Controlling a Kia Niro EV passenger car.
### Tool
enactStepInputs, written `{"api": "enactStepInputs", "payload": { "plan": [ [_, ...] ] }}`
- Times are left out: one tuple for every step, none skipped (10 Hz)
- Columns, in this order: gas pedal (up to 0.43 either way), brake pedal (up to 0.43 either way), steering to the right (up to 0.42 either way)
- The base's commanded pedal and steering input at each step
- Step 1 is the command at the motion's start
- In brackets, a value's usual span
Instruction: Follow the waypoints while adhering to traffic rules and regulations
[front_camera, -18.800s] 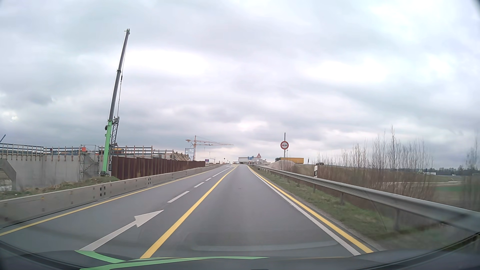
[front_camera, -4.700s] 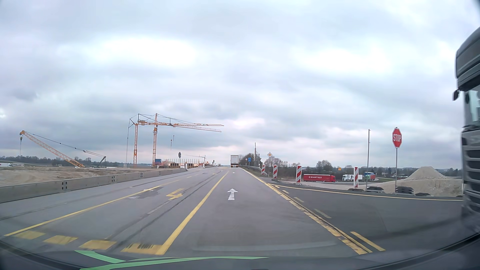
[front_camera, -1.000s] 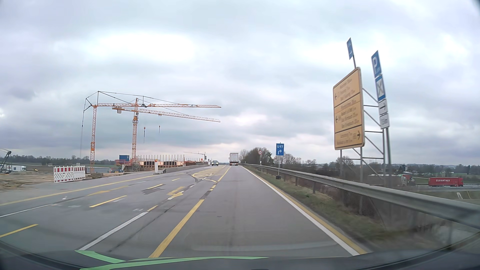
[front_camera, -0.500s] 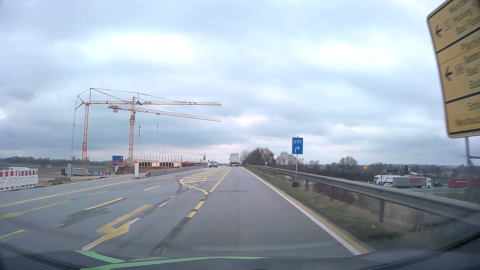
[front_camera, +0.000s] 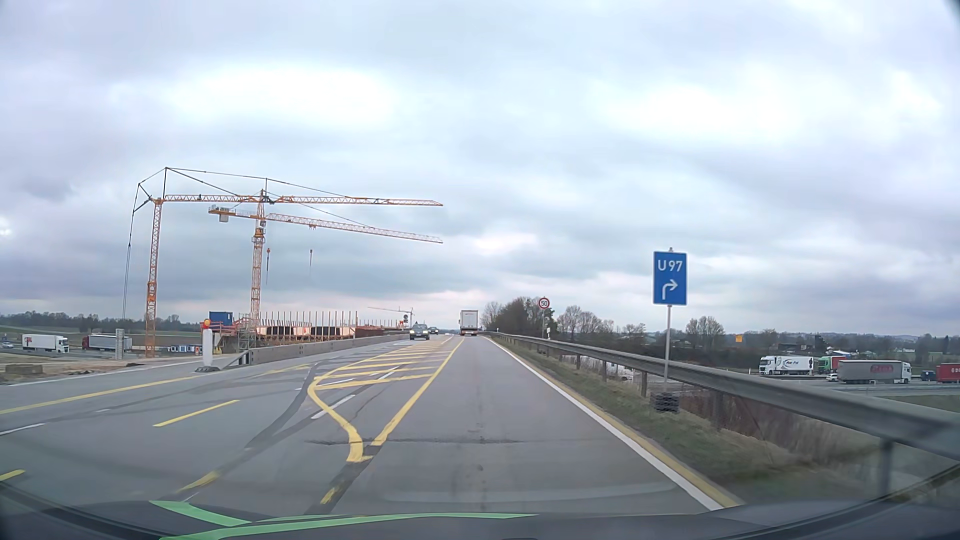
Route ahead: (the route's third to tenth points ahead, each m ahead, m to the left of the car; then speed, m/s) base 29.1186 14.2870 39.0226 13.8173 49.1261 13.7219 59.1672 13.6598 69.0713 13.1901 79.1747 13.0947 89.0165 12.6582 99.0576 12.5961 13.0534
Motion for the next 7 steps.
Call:
{"api": "enactStepInputs", "payload": {
  "plan": [
    [0.130, 0.000, -0.001],
    [0.130, 0.000, -0.001],
    [0.130, 0.000, -0.001],
    [0.130, 0.000, 0.000],
    [0.130, 0.000, 0.000],
    [0.130, 0.000, 0.001],
    [0.130, 0.000, 0.001]
  ]
}}
